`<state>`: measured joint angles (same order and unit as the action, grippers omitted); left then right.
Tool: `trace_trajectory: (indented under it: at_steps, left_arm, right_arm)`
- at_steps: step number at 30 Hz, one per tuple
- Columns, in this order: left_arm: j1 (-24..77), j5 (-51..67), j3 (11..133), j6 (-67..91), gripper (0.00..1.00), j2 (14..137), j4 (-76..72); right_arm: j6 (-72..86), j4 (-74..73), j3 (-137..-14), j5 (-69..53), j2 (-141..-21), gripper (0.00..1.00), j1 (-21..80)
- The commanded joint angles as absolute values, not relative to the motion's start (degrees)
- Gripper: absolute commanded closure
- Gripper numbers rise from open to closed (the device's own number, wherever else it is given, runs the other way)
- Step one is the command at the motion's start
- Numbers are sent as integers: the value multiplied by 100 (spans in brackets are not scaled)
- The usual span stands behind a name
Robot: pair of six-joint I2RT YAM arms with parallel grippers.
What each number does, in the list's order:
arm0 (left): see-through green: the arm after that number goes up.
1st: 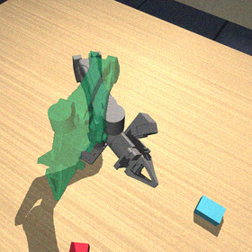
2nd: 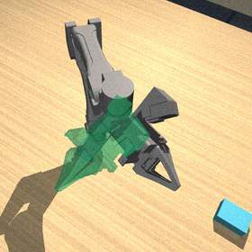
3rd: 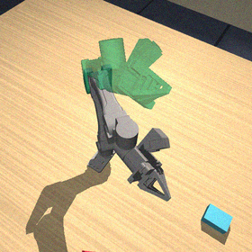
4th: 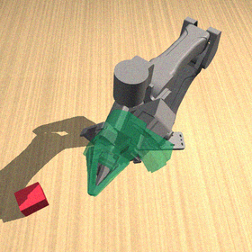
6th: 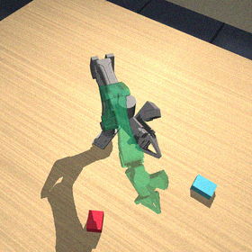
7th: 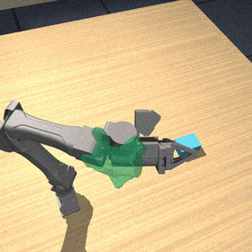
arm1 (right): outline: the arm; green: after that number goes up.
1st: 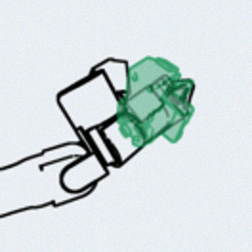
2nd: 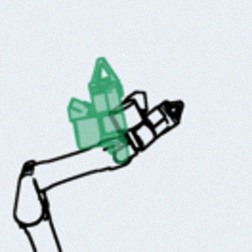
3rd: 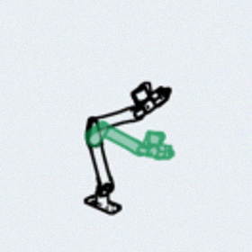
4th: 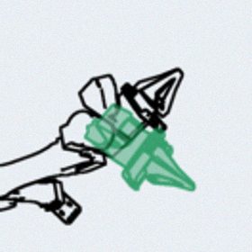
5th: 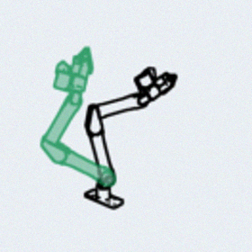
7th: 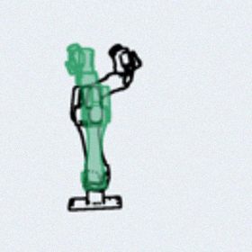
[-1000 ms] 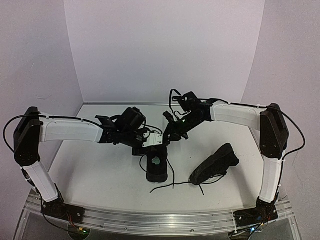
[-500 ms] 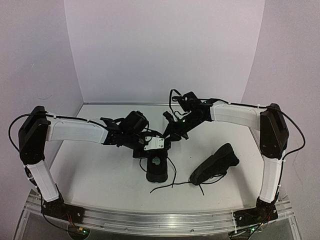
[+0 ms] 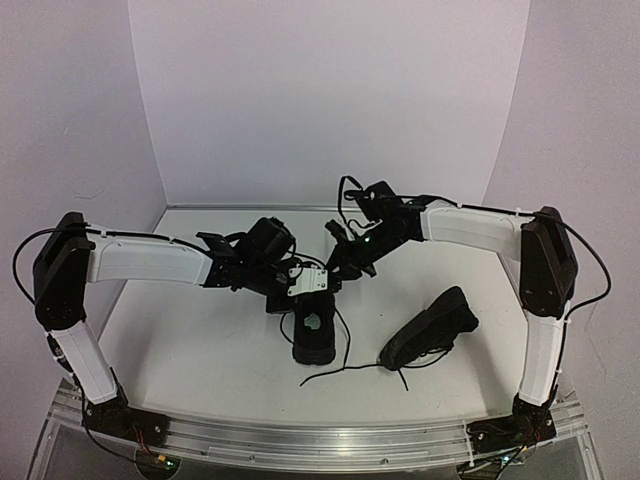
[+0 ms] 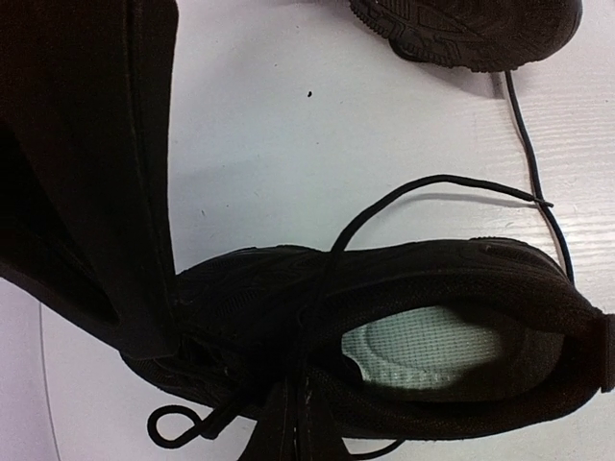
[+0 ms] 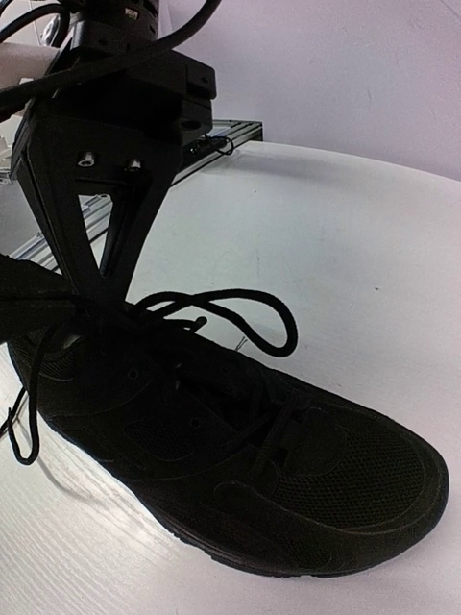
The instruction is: Tie the shoes
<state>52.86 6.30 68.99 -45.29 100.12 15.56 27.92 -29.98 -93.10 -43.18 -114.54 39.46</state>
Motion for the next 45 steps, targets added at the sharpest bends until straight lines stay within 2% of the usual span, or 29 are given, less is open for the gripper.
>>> trace_trajectory:
  at_steps: [1, 42, 45]
  left_arm:
    - [5228, 738, 7110, -4226, 100, 9810, 1217]
    - [4957, 1234, 6712, -2765, 100, 10211, -155]
    - [4956, 1296, 6588, -2772, 100, 10181, -219]
  right_arm:
    - [2773, -2892, -9534, -4398, -11436, 100, 3955]
    - [3054, -2594, -9483, -4875, -11602, 100, 3959]
    - [3090, -2585, -9417, -4869, -11573, 93, 3951]
